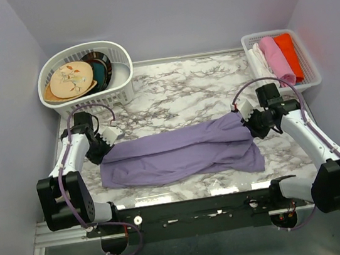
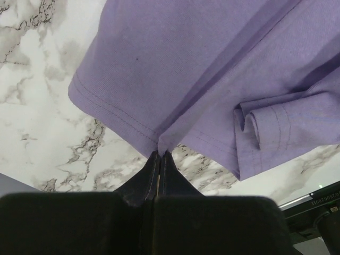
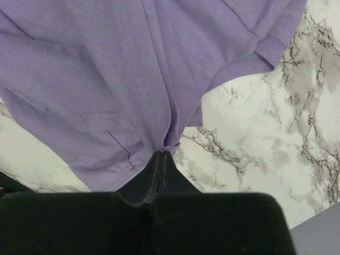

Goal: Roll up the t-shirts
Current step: Fold the T-shirt at the center of the board.

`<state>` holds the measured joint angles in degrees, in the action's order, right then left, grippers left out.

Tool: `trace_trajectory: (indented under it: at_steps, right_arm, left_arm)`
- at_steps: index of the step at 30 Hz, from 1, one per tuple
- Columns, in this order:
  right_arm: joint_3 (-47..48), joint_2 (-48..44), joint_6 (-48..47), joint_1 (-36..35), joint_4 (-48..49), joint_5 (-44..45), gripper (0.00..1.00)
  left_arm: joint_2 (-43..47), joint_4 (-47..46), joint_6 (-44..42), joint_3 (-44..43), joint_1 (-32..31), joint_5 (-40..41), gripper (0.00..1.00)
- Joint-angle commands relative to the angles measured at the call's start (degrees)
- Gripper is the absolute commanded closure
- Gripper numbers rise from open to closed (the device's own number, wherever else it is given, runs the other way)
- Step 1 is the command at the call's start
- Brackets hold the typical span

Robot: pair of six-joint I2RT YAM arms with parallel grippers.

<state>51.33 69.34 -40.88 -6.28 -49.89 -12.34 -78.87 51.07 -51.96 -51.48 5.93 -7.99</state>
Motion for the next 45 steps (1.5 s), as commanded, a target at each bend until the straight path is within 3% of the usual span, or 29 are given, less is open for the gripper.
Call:
trace_trajectory:
  at_steps: [1, 5, 6, 7, 8, 11, 14, 20, 25, 26, 31, 39, 42, 45]
  right_arm:
    - [-1.0, -2.1, -1.7, 0.2, -2.8, -1.8, 0.99]
    - [-0.8, -2.6, -2.5, 0.3, -7.0, -6.2, 0.96]
    - [0.8, -2.3, -2.0, 0.1, -7.8, -7.4, 0.89]
    - [2.4, -1.8, -0.9, 0.4, -8.4, -9.1, 0.75]
    - [3.8, -0.7, 0.9, 0.6, -8.6, -10.0, 0.7]
    - [10.3, 1.7, 4.3, 2.0, -7.3, -13.6, 0.6]
    - [15.2, 8.1, 8.3, 2.1, -2.5, -11.3, 0.59]
    - [26.9, 26.6, 15.4, 2.2, 1.1, -4.2, 0.59]
    - [31.9, 34.9, 17.2, 2.1, 2.5, -2.7, 0.59]
    - [32.9, 37.4, 17.1, 2.2, 2.1, -1.8, 0.59]
    - [36.6, 42.6, 16.4, 2.2, 0.7, 0.4, 0.61]
    - [38.1, 47.1, 16.6, 2.2, -0.5, 0.0, 0.63]
    - [38.0, 47.6, 16.4, 2.2, 0.1, 1.3, 0.68]
    - [38.1, 48.1, 16.8, 2.7, 0.1, 1.4, 0.81]
  left_arm:
    - [0.4, 0.1, -1.2, 0.5, 0.4, 3.1, 1.0]
    - [1.2, 0.3, -1.6, 2.4, 0.5, 4.6, 1.0]
    - [1.4, 0.2, -1.5, 2.5, 0.4, 4.9, 1.0]
    - [1.4, 0.9, -0.7, 2.2, 0.4, 4.8, 1.0]
    - [1.5, 1.6, -0.4, 0.7, 0.5, 3.9, 0.85]
    - [2.6, 3.2, 2.3, -4.4, 0.4, -0.1, 0.53]
    - [1.5, 0.8, 8.5, -9.0, 0.4, -1.4, 0.39]
    - [-6.9, -2.0, 22.1, -14.3, 0.4, -1.3, 0.4]
    - [-8.7, -5.6, 28.8, -13.1, 0.4, -0.8, 0.54]
    - [-8.9, -5.6, 28.9, -13.1, 0.4, -0.9, 0.61]
    - [-10.6, -5.3, 28.3, -12.7, 0.4, -1.2, 0.78]
    - [-13.7, -5.5, 27.4, -10.7, 0.4, -1.9, 0.83]
    - [-14.6, -5.6, 26.6, -10.1, 0.5, -1.3, 0.83]
    - [-16.5, -5.5, 26.3, -10.0, 0.5, -1.2, 0.85]
